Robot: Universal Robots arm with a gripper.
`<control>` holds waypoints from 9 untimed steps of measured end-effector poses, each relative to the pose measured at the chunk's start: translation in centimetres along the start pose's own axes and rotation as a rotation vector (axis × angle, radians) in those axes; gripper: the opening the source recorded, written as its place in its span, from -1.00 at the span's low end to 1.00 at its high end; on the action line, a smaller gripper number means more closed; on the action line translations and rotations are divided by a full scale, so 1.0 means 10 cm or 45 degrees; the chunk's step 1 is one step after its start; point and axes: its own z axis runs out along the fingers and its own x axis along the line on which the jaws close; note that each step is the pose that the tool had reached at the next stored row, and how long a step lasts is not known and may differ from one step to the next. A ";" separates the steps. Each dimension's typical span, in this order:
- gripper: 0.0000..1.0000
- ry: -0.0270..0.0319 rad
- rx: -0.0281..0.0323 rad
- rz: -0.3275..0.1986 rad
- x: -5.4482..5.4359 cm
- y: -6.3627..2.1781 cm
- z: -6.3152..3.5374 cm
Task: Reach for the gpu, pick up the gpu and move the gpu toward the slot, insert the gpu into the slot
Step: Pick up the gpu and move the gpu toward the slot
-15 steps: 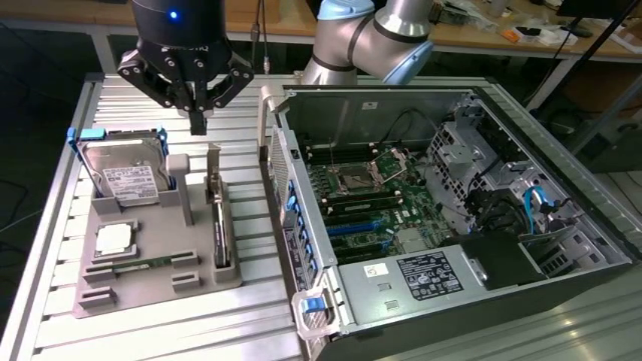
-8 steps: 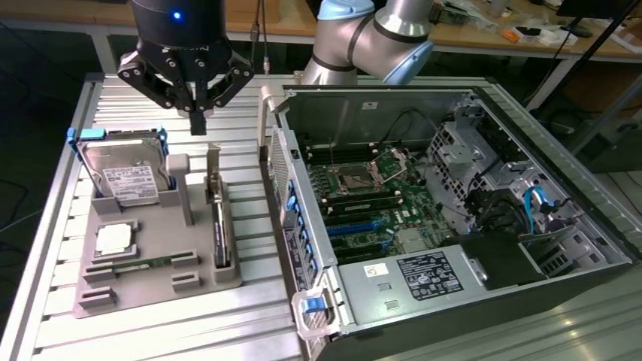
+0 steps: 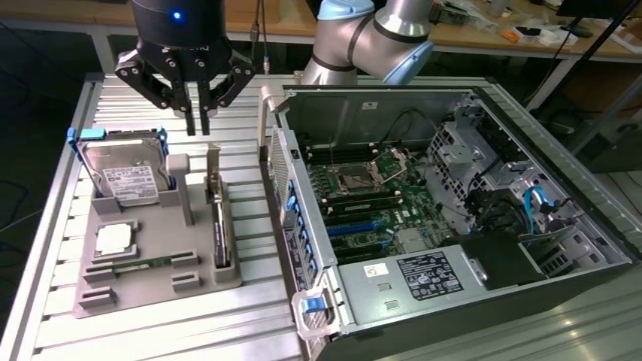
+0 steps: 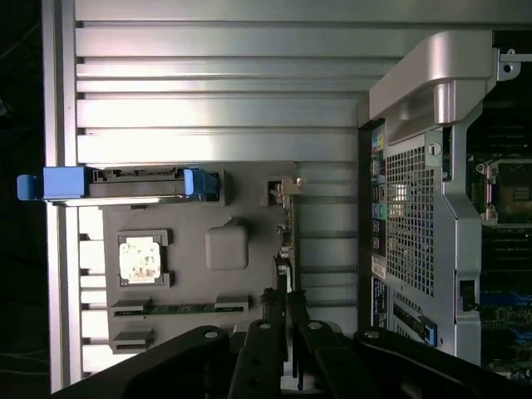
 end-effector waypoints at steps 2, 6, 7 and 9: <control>-0.53 0.0000 0.0000 0.000 0.00 0.000 0.000; -0.17 -0.0002 0.0015 0.000 0.00 0.000 0.004; -0.04 0.0003 0.0017 0.000 0.00 -0.001 0.014; -0.04 0.0011 0.0019 0.000 0.00 -0.002 0.048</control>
